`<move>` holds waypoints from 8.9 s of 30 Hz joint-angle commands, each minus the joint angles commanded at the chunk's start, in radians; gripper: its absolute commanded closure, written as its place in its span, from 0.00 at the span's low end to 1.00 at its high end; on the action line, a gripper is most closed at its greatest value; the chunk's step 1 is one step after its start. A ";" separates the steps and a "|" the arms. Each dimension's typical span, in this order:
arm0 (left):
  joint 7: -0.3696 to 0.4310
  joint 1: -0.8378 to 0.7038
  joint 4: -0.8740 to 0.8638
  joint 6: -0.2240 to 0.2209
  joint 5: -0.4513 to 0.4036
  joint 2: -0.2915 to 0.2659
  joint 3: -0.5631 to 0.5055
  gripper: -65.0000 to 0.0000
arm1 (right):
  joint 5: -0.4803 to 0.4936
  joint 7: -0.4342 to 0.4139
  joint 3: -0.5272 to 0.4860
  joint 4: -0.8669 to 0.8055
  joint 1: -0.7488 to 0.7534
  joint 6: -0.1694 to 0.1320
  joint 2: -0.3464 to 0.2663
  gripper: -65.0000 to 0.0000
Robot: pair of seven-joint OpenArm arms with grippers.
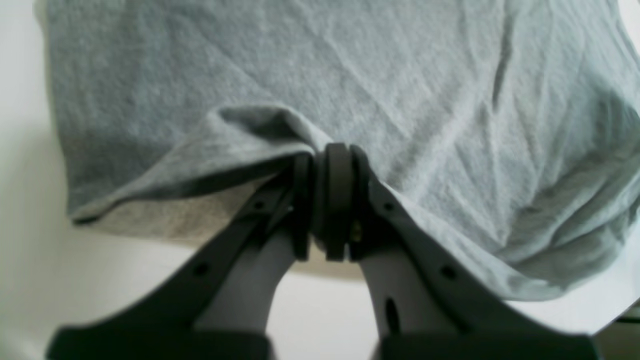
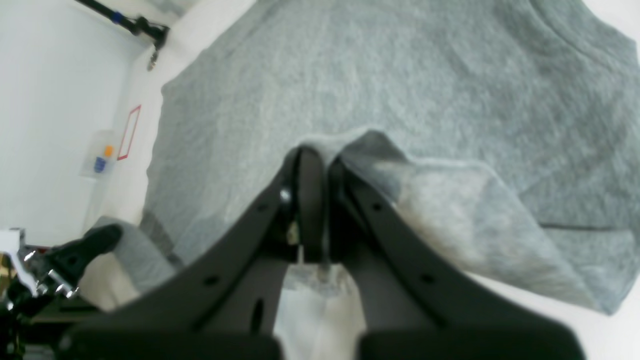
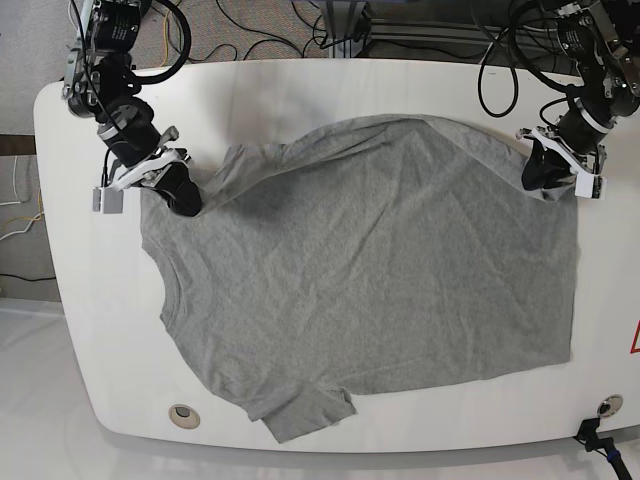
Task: Fold the T-shirt properly
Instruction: 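Lay the held edge back over the shirt body with both grippers, then open both grippers and raise them off the folded edge, then grasp the folded edge with both grippers and drag the shirt toward the robot, then release the shirt and raise both grippers, then move both grippers to the sleeve and hem edge and grasp it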
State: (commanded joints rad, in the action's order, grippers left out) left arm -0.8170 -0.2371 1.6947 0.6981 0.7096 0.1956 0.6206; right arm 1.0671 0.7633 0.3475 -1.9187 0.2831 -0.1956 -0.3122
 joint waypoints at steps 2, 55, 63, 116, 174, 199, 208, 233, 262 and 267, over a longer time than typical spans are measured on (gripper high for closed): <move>0.000 0.020 0.000 0.000 -0.003 0.002 0.000 1.00 | 0.000 0.037 0.000 0.028 -0.046 0.000 0.000 1.00; 0.081 0.365 -0.275 -0.084 -0.255 0.058 0.034 1.00 | -0.270 0.028 -0.190 0.555 -0.609 -0.058 0.021 1.00; 0.081 0.368 -0.275 -0.084 -0.255 0.058 0.034 1.00 | -0.272 0.028 -0.193 0.555 -0.611 -0.058 0.021 1.00; 0.425 -0.002 0.012 -0.079 -0.563 0.052 0.034 0.07 | -0.868 -0.336 -0.106 0.539 -0.245 -0.195 -0.008 0.28; 0.423 0.069 -0.411 -0.079 -0.566 0.054 -0.081 1.00 | -0.847 -0.377 -0.106 0.545 -0.199 -0.195 -0.009 1.00; 0.423 -0.368 -0.207 0.000 -0.566 0.169 -0.072 1.00 | -0.847 -0.368 -0.005 0.127 0.331 -0.195 -0.008 1.00; 0.423 -0.462 -0.183 0.000 -0.566 0.175 -0.071 1.00 | -0.853 -0.368 0.046 0.126 0.397 -0.195 -0.012 1.00; 0.417 -0.457 -0.181 0.000 -0.641 0.175 -0.017 0.31 | -0.847 -0.371 0.044 0.083 0.404 -0.195 -0.006 0.78; 0.373 -0.140 0.071 0.000 -0.730 0.038 0.098 0.27 | -0.848 -0.316 -0.072 -0.044 0.144 -0.195 -0.006 0.68; 0.373 -0.031 0.066 0.000 -0.732 0.003 0.098 0.27 | -0.853 -0.316 -0.143 0.000 0.014 -0.190 -0.005 0.68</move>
State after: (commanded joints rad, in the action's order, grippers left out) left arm -0.4442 -0.2677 1.7607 0.6981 -0.0222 0.1987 0.7188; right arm 0.2140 0.4473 0.2048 -1.9187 0.2969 -0.3859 -0.3168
